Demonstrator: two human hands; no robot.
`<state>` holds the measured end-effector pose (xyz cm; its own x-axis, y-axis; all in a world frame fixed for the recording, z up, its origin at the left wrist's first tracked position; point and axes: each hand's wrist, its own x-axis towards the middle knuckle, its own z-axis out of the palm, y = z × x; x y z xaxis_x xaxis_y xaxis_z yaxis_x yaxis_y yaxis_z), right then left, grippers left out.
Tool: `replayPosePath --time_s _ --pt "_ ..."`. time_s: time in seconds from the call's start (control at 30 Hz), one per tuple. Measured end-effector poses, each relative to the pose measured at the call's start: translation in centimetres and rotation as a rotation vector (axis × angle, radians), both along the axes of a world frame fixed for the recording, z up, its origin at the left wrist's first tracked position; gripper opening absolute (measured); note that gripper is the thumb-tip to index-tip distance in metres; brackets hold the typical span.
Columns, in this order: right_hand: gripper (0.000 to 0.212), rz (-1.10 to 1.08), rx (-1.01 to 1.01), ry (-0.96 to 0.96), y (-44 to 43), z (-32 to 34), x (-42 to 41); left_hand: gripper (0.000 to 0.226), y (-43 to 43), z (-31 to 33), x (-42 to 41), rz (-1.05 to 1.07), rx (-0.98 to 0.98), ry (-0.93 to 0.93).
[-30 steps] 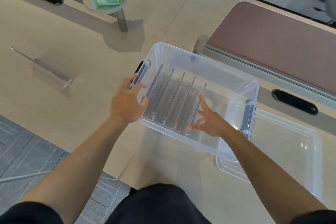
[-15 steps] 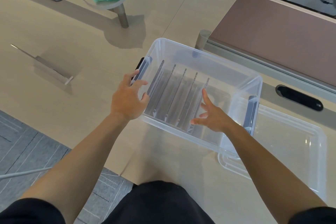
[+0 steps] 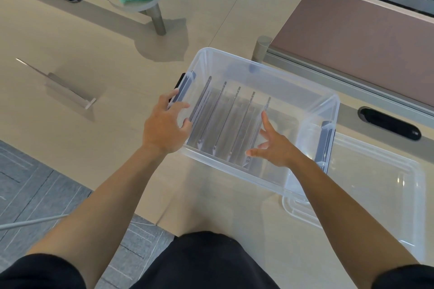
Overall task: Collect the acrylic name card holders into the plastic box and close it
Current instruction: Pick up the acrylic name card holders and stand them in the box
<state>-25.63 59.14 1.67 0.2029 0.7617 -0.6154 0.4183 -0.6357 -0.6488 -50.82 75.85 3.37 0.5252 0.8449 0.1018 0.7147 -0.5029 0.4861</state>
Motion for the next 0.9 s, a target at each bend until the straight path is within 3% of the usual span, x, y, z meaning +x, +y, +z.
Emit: replayPosePath --time_s 0.43,0.5,0.6,0.67,0.77,0.9 --pt "0.122 0.025 -0.010 -0.003 -0.1 0.0 0.1 0.036 -0.2 0.5 0.0 0.005 -0.032 0.018" --pt "0.119 0.020 -0.008 -0.095 -0.1 0.3 0.0 0.038 0.0 0.6 0.0 -0.008 -0.047 0.026" --pt "0.096 0.016 0.080 -0.425 0.2 1.4 -0.1 0.038 0.1 1.1 -0.1 -0.027 -0.105 -0.050" --pt "0.071 0.000 0.186 -0.536 1.2 2.9 -0.2 0.034 0.2 1.8 -0.2 0.005 -0.093 -0.137" --pt "0.038 0.045 0.346 -0.469 4.2 5.7 -1.4 0.026 0.6 3.3 -1.2 0.149 -0.118 -0.248" --pt "0.029 0.227 0.509 -0.418 9.9 8.3 -5.4 0.015 2.5 4.2 -4.1 0.379 -0.203 -0.300"
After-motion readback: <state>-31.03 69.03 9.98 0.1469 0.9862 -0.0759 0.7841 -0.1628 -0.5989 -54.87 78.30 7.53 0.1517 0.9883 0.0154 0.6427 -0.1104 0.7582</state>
